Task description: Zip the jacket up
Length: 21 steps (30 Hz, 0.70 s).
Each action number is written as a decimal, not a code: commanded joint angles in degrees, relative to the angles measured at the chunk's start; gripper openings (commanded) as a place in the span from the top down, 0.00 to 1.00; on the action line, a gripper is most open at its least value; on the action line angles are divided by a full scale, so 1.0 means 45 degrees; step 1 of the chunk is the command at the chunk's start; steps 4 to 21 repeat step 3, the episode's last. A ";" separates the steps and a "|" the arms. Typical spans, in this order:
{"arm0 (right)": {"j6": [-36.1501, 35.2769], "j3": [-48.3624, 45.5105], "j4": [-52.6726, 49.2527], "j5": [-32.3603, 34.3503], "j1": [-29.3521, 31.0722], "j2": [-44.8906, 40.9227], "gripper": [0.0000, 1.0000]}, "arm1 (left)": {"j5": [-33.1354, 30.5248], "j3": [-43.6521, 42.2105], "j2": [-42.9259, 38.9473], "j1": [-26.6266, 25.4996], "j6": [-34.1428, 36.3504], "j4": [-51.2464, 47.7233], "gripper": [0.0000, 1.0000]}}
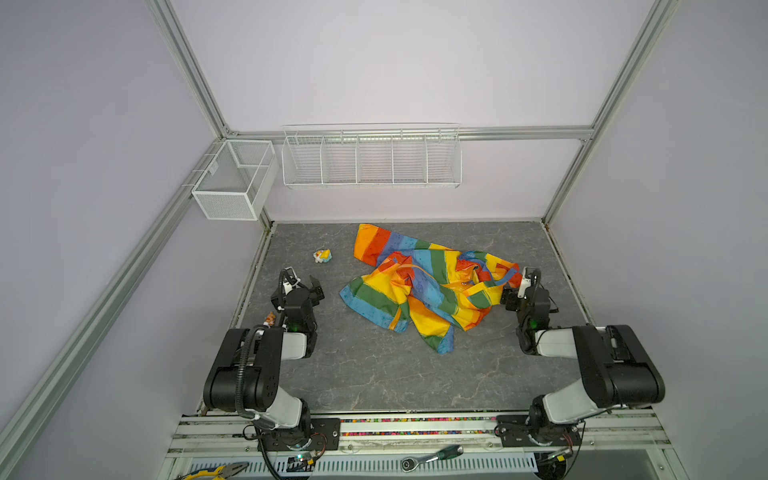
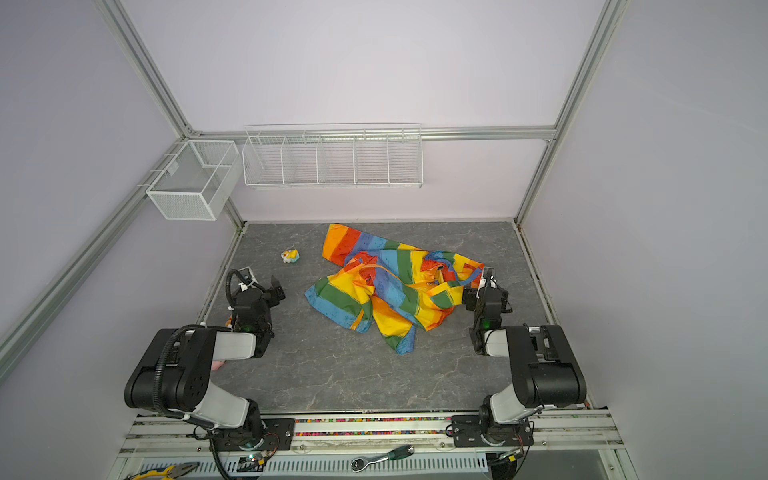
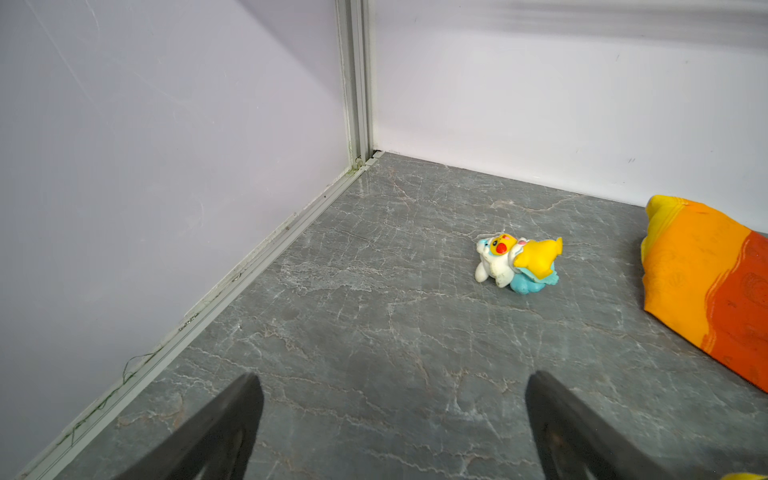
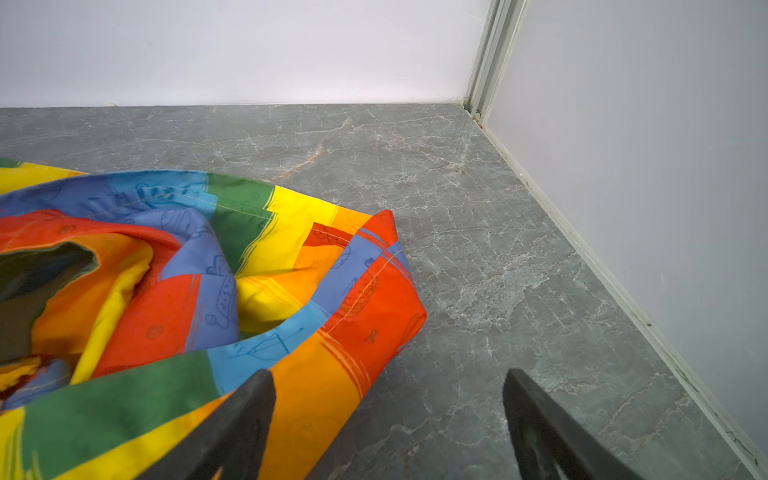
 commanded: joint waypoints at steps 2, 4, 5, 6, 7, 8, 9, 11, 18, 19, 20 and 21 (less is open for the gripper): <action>-0.0283 0.0053 0.0127 -0.0155 -0.0068 -0.0077 0.12 | 0.0117 0.0021 0.0102 0.0109 0.0149 0.0094 0.01; -0.0307 0.0005 0.0189 -0.0153 -0.0048 -0.0099 0.12 | 0.0112 0.0024 0.0103 0.0100 0.0165 0.0110 0.01; -0.0307 0.0005 0.0189 -0.0153 -0.0048 -0.0099 0.12 | 0.0112 0.0024 0.0103 0.0100 0.0165 0.0110 0.01; -0.0307 0.0005 0.0189 -0.0153 -0.0048 -0.0099 0.12 | 0.0112 0.0024 0.0103 0.0100 0.0165 0.0110 0.01; -0.0307 0.0005 0.0189 -0.0153 -0.0048 -0.0099 0.12 | 0.0112 0.0024 0.0103 0.0100 0.0165 0.0110 0.01; -0.0307 0.0005 0.0189 -0.0153 -0.0048 -0.0099 0.12 | 0.0112 0.0024 0.0103 0.0100 0.0165 0.0110 0.01; -0.0307 0.0005 0.0189 -0.0153 -0.0048 -0.0099 0.12 | 0.0112 0.0024 0.0103 0.0100 0.0165 0.0110 0.01; -0.0307 0.0005 0.0189 -0.0153 -0.0048 -0.0099 0.12 | 0.0112 0.0024 0.0103 0.0100 0.0165 0.0110 0.01; -0.0307 0.0005 0.0189 -0.0153 -0.0048 -0.0099 0.12 | 0.0112 0.0024 0.0103 0.0100 0.0165 0.0110 0.01; -0.0307 0.0005 0.0189 -0.0153 -0.0048 -0.0099 0.12 | 0.0112 0.0024 0.0103 0.0100 0.0165 0.0110 0.01; -0.0307 0.0005 0.0189 -0.0153 -0.0048 -0.0099 0.12 | 0.0112 0.0024 0.0103 0.0100 0.0165 0.0110 0.01; -0.0307 0.0005 0.0189 -0.0153 -0.0048 -0.0099 0.12 | 0.0112 0.0024 0.0103 0.0100 0.0165 0.0110 0.01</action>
